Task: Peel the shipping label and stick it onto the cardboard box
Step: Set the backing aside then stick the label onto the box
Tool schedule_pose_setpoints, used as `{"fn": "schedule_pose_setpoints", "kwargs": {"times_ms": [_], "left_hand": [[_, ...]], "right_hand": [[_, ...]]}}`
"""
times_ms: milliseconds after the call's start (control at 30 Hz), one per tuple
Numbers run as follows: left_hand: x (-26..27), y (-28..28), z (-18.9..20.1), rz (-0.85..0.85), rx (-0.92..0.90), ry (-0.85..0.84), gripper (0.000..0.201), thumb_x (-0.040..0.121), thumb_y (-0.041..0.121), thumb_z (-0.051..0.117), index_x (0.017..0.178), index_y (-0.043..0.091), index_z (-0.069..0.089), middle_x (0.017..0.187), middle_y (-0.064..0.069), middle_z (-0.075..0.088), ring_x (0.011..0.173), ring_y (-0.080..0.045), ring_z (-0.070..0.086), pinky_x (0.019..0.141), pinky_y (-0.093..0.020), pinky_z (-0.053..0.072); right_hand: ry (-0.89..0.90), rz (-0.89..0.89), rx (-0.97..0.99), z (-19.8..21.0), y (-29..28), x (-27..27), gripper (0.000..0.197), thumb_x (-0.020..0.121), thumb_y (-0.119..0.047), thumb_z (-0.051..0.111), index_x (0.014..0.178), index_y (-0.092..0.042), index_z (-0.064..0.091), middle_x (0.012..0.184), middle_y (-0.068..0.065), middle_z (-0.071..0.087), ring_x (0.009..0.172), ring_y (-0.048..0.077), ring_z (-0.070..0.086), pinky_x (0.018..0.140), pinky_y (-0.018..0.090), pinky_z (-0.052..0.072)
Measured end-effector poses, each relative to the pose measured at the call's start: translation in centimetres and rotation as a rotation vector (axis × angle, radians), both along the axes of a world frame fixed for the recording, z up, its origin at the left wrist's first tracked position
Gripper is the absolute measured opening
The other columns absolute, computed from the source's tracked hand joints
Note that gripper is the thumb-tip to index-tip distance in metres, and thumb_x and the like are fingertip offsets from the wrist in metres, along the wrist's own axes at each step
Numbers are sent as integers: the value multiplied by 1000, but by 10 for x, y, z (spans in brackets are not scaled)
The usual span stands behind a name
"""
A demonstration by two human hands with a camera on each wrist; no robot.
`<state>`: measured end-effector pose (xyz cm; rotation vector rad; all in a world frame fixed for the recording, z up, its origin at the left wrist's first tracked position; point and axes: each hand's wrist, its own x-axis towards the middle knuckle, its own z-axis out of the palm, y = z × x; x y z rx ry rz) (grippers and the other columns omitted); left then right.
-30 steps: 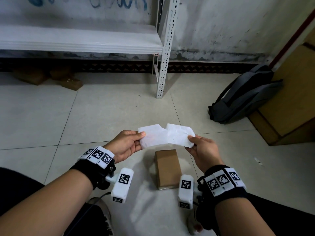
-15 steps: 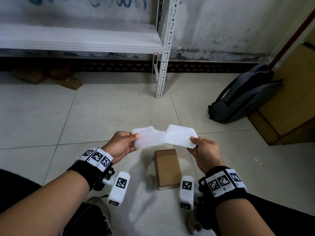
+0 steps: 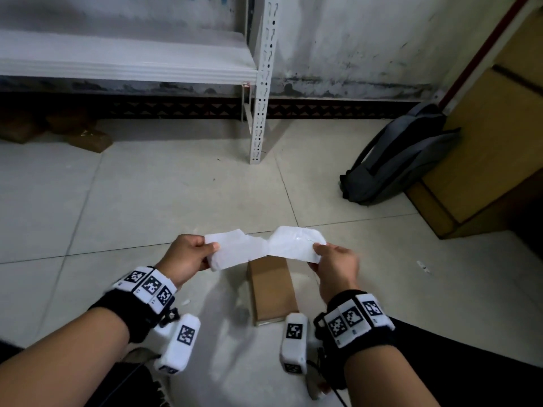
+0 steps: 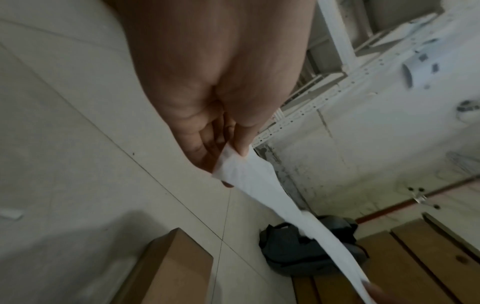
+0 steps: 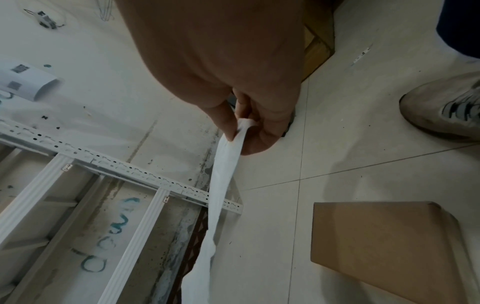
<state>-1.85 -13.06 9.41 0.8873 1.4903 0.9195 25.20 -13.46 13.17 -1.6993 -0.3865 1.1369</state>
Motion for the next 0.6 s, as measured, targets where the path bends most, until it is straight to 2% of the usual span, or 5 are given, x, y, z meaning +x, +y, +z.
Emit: {"fn": "schedule_pose_setpoints", "kwargs": {"times_ms": [133,233,300,467,600], "left_hand": [[-17,11,-33,-106,91,448,28,89,4,61,62,3,59,57,-6,58,58,-23,53,60,-27,48],[-35,2,-81,-350,15,702,21,84,12,69,64,9,62,65,-7,58,67,-23,58,64,-30,46],[-38,-10,-114,-584,-105,825,22,83,25,70,63,19,63,70,0,58,73,-23,67,63,-23,46],[-11,-29,-176,-1108,-340,938,32,78,25,61,102,7,71,105,-8,68,98,-20,66,74,-21,45],[2,-29,-201,-1143,-341,968,39,83,26,54,120,12,61,129,-8,61,119,-23,59,94,-29,44]], "right_hand": [[-168,-66,10,-11,0,5,12,83,-3,61,76,-8,70,83,15,74,79,30,71,81,48,63],[-263,23,-4,-20,-4,0,15,82,-7,58,74,-6,70,74,7,72,74,30,70,75,42,62],[-309,112,0,-26,-6,-8,21,80,-7,56,59,-7,61,63,1,58,60,24,53,61,35,50],[-382,199,-35,-38,-8,-17,43,80,-5,53,45,-19,33,51,-5,30,54,19,25,50,26,24],[-457,231,-48,-37,-11,-19,48,87,-7,53,48,-20,28,49,-5,25,48,16,22,42,23,21]]}}
